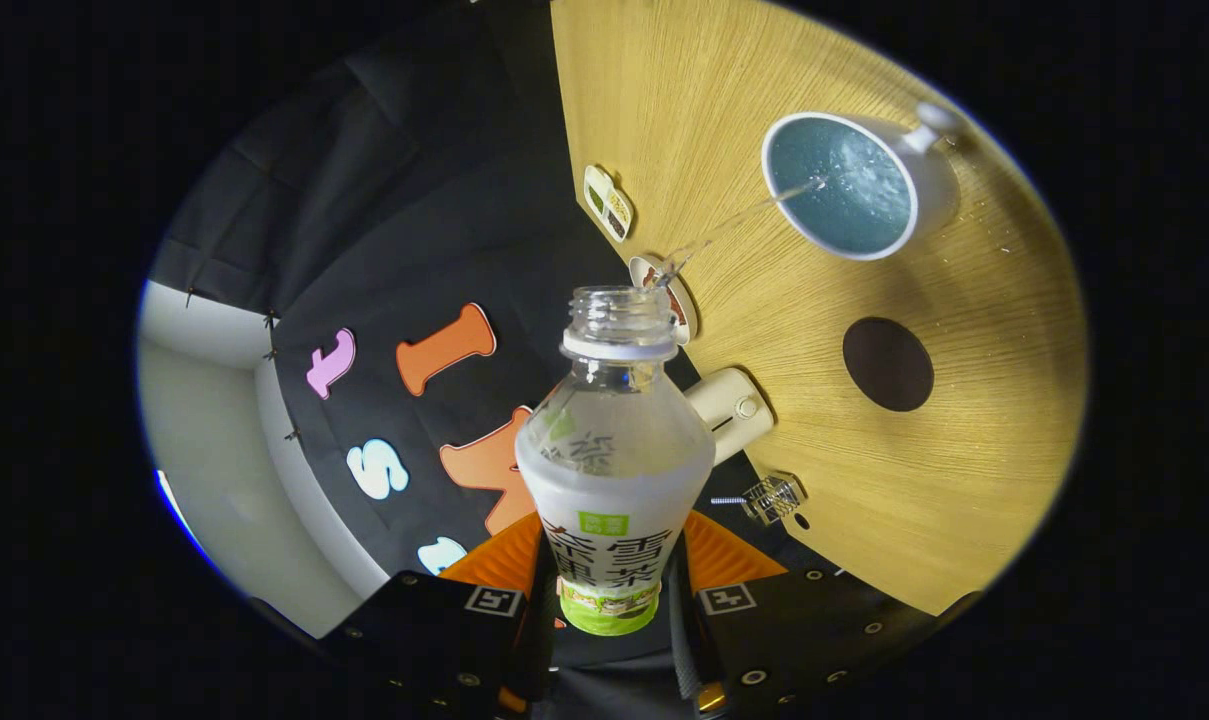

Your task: Take the bottle from table, then pour the juice into the cup, finally place the bottle on the coaster

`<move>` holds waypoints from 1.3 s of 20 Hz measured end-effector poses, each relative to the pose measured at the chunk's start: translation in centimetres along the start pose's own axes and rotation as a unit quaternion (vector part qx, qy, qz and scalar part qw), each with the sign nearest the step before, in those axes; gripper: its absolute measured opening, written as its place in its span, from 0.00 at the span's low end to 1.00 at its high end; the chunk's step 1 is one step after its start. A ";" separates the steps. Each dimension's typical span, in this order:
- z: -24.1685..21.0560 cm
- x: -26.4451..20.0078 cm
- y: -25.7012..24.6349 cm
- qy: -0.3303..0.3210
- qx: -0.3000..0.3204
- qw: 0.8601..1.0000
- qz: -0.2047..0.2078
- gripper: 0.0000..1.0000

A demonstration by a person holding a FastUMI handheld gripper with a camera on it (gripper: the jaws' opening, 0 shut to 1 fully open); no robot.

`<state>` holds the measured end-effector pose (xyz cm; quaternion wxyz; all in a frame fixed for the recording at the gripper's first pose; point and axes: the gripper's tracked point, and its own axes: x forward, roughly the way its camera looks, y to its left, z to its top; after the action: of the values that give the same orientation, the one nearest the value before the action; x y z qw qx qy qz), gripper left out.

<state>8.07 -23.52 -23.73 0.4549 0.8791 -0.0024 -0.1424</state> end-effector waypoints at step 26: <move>1.2 -0.3 -0.8 -0.023 -0.165 0.986 -0.023 0.49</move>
<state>7.36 -23.93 -24.94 0.5901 0.7884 0.0308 -0.1710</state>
